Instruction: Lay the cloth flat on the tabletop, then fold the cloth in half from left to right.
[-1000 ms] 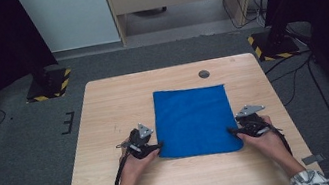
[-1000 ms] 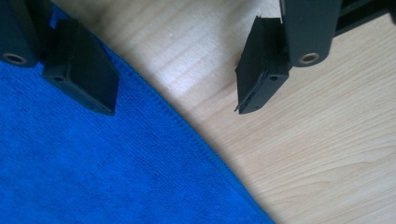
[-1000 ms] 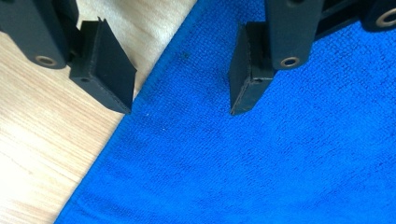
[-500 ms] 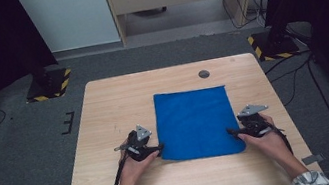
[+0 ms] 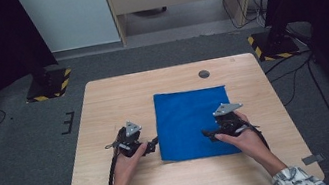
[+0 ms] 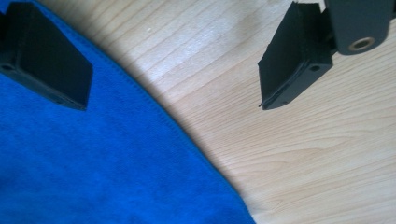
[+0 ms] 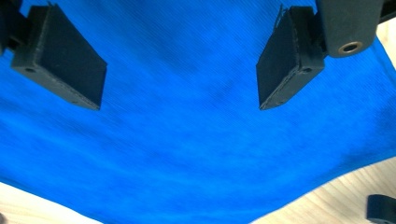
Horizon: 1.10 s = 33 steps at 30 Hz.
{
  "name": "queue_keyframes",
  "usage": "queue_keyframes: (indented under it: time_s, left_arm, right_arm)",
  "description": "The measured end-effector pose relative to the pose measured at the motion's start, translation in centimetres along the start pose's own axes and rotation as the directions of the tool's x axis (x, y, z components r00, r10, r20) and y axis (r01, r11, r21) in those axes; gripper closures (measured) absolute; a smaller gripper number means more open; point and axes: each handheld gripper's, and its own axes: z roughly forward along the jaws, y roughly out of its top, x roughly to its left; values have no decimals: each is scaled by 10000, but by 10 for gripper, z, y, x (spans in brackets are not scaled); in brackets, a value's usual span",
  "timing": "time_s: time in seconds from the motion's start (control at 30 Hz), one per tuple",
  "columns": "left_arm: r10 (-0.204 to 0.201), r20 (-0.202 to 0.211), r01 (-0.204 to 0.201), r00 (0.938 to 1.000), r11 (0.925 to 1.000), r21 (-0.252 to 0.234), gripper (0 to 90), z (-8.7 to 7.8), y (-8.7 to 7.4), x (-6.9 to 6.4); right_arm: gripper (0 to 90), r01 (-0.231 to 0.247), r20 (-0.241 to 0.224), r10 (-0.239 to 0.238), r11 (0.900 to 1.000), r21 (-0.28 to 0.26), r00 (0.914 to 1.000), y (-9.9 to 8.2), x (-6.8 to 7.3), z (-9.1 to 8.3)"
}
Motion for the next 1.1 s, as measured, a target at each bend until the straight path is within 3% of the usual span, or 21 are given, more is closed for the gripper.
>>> queue_keyframes:
  time_s: [0.5,0.73,1.1]
  left_arm:
    - [-444,-287,442,9986,9990,-99,82,-4,-1,17]
    - [-535,-406,525,9977,9983,-266,82,-8,-1,22]
    - [-521,-649,501,9965,9982,-327,82,-10,-1,29]
  right_arm:
    - [181,702,-971,-684,9974,155,9929,24,47,25]
    - [203,1210,-1720,-1144,9922,287,9784,30,73,31]
    - [335,1593,-2281,-1477,9867,330,9624,33,102,41]
